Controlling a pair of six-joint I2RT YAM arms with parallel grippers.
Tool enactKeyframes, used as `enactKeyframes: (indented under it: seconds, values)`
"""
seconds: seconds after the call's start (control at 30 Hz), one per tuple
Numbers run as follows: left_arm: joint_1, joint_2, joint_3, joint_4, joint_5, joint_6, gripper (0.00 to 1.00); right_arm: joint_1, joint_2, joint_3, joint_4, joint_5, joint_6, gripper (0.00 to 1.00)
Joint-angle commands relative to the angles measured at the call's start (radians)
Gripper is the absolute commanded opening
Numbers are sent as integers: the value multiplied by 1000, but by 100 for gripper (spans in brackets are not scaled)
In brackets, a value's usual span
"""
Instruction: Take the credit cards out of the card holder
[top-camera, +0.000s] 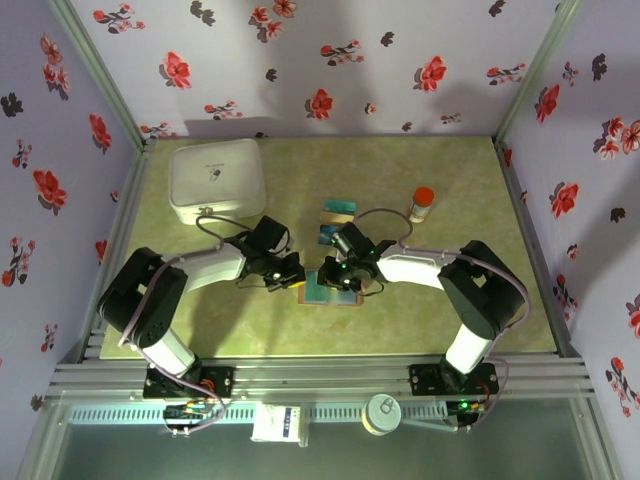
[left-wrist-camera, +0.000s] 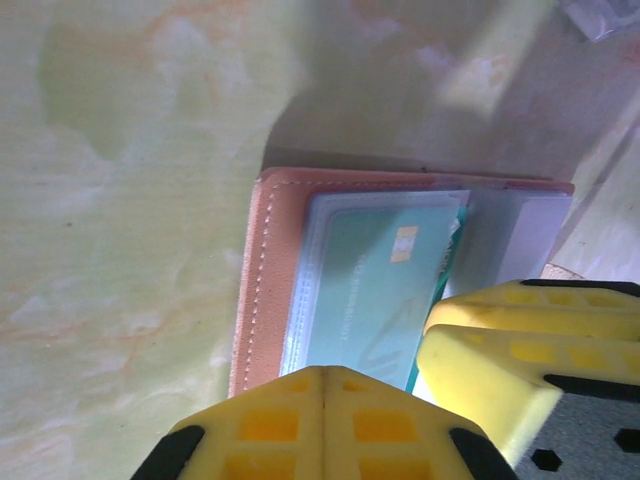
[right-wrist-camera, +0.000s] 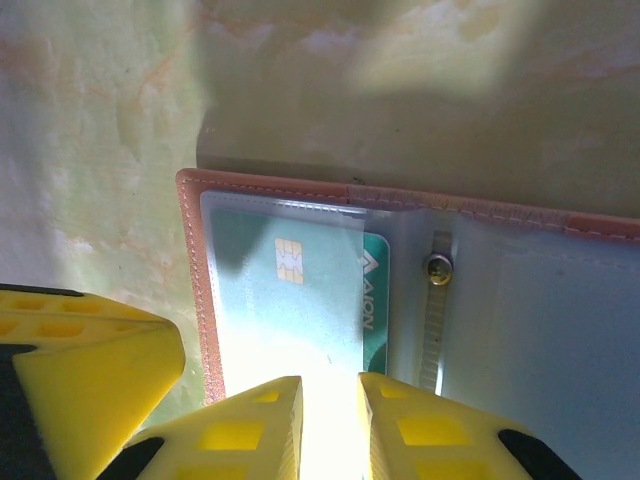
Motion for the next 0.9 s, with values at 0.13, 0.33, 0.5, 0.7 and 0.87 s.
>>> enactKeyframes:
  seconds: [0.13, 0.33, 0.5, 0.7, 0.87]
  values:
    - [-7, 53, 11, 26, 27, 16, 2, 8, 12, -19, -5, 1, 8, 23]
    - [-7, 58, -4, 4, -5, 31, 1, 8, 3, -24, -33, 33, 7, 22]
    - [-6, 72, -14, -2, -6, 39, 1, 7, -21, -26, -75, 79, 0, 21]
    - [-4, 71, -20, 3, -5, 37, 1, 7, -71, -38, -66, 85, 0, 21]
    - [-4, 59, -15, -1, -5, 33, 1, 6, -97, -38, -78, 87, -3, 21]
